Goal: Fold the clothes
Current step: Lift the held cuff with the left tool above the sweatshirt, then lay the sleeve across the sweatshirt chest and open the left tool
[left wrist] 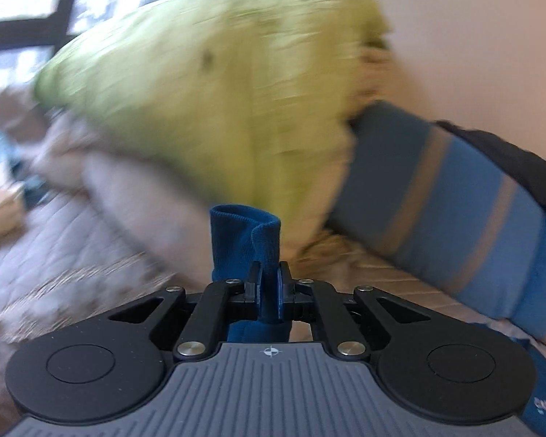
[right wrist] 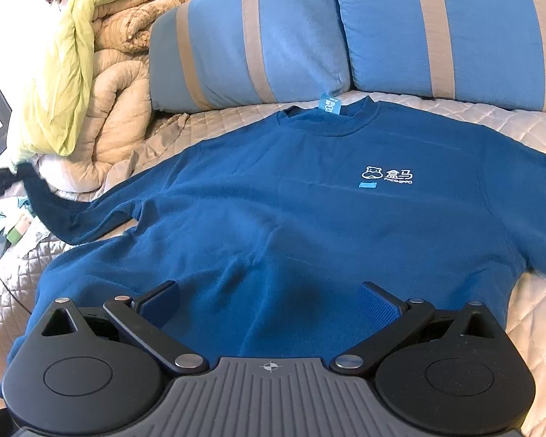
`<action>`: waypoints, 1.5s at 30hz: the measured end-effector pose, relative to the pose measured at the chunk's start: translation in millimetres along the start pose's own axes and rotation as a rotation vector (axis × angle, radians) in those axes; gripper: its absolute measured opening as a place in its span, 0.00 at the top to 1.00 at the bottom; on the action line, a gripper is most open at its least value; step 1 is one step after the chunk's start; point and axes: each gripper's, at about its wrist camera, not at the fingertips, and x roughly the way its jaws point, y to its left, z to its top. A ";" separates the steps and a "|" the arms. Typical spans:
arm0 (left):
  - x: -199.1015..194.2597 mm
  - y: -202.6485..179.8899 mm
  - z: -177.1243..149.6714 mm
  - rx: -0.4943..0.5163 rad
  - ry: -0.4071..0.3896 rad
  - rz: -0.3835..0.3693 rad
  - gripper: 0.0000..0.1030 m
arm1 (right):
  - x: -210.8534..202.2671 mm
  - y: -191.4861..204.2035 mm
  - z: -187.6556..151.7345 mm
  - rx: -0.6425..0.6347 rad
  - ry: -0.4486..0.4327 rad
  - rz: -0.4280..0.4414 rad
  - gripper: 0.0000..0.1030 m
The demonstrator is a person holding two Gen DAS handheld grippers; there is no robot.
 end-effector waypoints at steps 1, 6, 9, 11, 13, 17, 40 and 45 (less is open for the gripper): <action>0.2 -13.2 2.1 0.024 -0.006 -0.023 0.92 | -0.5 0.0 -0.3 0.001 -0.002 0.001 0.00; 1.7 -77.9 10.7 0.156 -0.038 -0.125 0.92 | -1.2 -3.1 -0.5 0.010 -0.008 0.007 0.00; 2.6 -112.9 11.6 0.243 -0.051 -0.175 0.92 | -2.0 -4.6 -0.7 0.018 -0.013 0.012 0.00; 1.3 -134.0 11.8 0.291 -0.064 -0.211 0.92 | -2.4 -5.5 -0.9 0.027 -0.017 0.016 0.00; -1.8 -153.3 10.9 0.329 -0.077 -0.247 0.92 | -2.0 -6.4 -0.8 0.035 -0.016 0.021 0.00; -8.8 -193.6 8.1 0.384 -0.087 -0.332 0.92 | -0.6 -7.7 0.1 0.045 -0.010 0.030 0.00; -66.1 -374.8 -54.2 0.611 -0.015 -0.826 0.59 | -3.5 -13.4 -0.5 0.068 -0.032 0.038 0.00; -61.6 -341.3 -50.7 0.582 0.007 -0.795 0.52 | -3.1 -11.8 -0.5 0.062 -0.032 0.028 0.00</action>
